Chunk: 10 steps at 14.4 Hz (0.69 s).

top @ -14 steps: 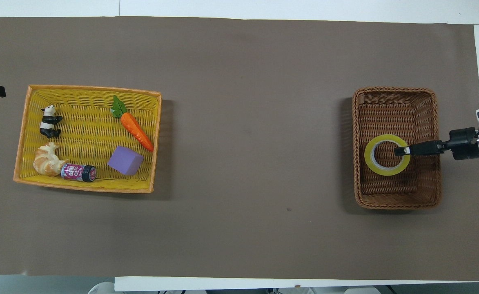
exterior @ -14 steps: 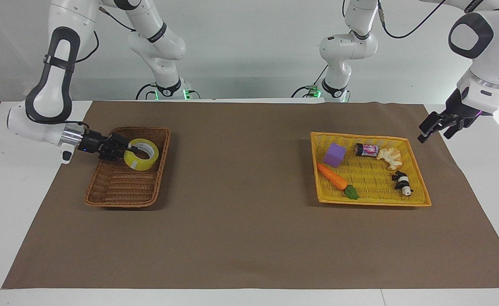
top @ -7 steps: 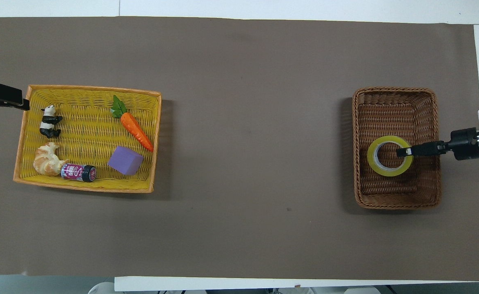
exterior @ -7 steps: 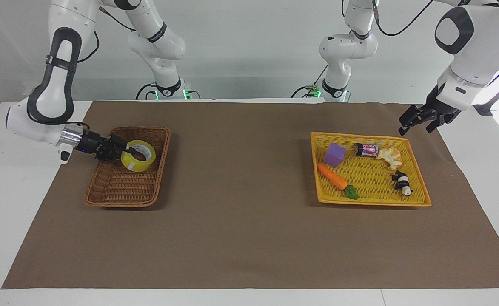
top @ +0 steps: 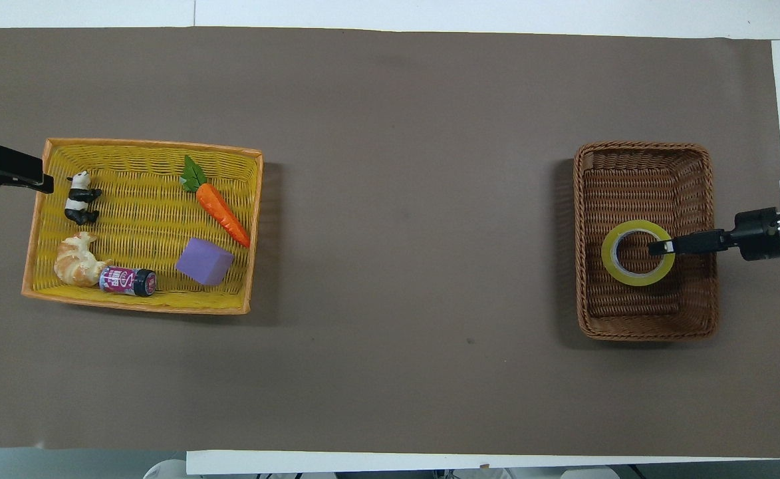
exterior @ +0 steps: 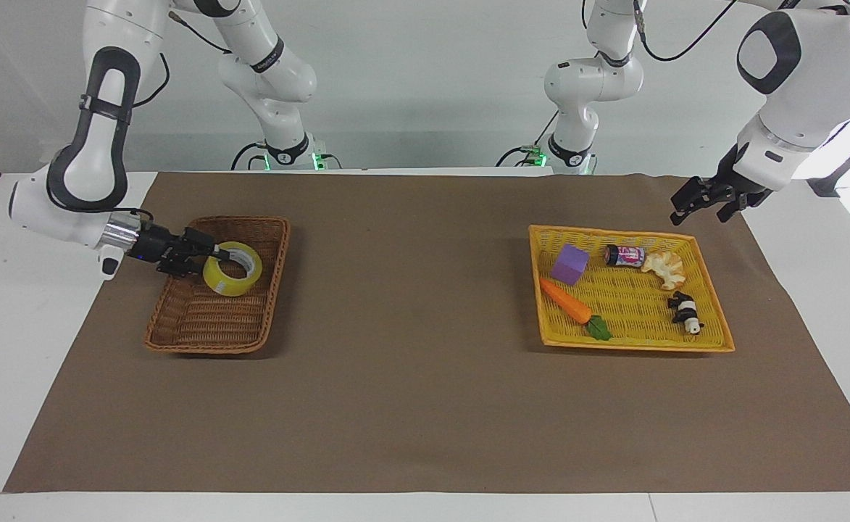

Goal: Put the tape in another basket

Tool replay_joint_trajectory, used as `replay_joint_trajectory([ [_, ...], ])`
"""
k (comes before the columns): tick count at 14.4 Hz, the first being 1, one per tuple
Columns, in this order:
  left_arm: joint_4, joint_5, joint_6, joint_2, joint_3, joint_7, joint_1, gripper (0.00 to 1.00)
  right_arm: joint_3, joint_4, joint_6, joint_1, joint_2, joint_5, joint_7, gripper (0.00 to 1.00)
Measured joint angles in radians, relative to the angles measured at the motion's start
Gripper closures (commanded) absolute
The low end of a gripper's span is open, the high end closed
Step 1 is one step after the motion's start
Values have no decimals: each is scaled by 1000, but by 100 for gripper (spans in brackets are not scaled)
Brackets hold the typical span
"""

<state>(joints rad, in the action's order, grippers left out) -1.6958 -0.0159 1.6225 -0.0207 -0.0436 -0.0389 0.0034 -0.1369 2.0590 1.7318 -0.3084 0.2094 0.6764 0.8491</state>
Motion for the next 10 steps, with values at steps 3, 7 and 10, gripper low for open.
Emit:
replay_joint_trajectory([
  [3, 0, 39, 0, -1, -8, 0, 0, 0, 5, -62, 0, 3, -8, -74, 0, 0],
  [7, 0, 42, 1, -3, -8, 0, 1, 0, 12, -163, -2, 45, -64, -217, 0, 0],
  [10, 0, 42, 1, -3, -9, 0, 1, 0, 13, -208, -3, 106, -122, -337, -69, 0],
])
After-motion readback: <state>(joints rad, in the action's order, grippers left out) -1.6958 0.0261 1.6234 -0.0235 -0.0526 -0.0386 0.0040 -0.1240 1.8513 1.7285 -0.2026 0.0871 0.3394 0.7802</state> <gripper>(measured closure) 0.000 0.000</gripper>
